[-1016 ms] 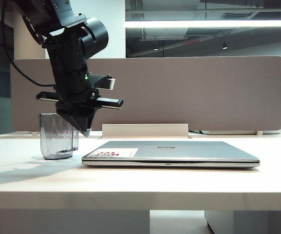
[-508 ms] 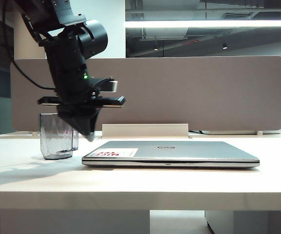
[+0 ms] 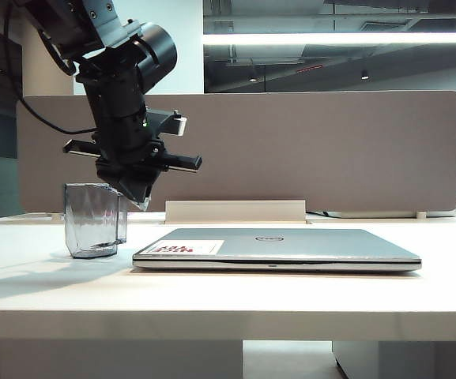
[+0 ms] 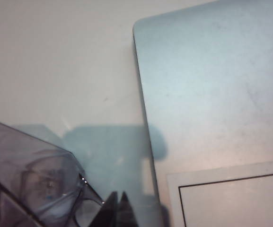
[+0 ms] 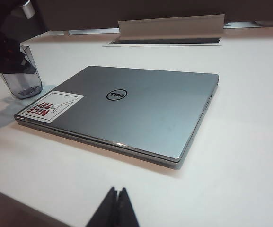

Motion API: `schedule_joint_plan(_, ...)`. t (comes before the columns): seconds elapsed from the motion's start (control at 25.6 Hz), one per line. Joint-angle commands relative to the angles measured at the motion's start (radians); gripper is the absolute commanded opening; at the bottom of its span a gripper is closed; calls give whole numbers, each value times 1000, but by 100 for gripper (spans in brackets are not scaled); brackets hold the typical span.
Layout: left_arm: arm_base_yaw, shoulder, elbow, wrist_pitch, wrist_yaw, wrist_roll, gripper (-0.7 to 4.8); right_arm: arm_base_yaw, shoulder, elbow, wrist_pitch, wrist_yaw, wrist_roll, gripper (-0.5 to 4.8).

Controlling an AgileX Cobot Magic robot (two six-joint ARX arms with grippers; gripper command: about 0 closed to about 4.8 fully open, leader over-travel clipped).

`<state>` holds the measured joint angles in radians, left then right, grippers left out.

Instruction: Pick up the water cup and place it on the left side of the laptop.

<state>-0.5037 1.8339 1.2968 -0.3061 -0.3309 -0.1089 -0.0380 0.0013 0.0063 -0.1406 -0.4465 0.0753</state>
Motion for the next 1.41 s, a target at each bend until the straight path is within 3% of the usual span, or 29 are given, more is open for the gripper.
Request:
schedule_joint_plan(0.04, 0, -5, 4, -14, -13, 4, -6, 0, -2, -6, 14, -1, 3, -6)
schedule_joint_plan(0.47, 0, -7, 4, -148, -71, 8, -6, 0, -2, -6, 14, -1, 3, -6)
schedule_joint_plan(0.9, 1, -51, 4, -250, -212, 6, -6, 0, -2, -6, 14, -2, 4, -6)
schedule_joint_plan(1.29, 52, -56, 4, -310, -214, -5, -6, -1, -2, -6, 14, -1, 3, -6)
schedule_joint_plan(1.41, 67, -60, 4, -328, -132, -26, -6, -1, -2, -6, 14, -1, 3, -6)
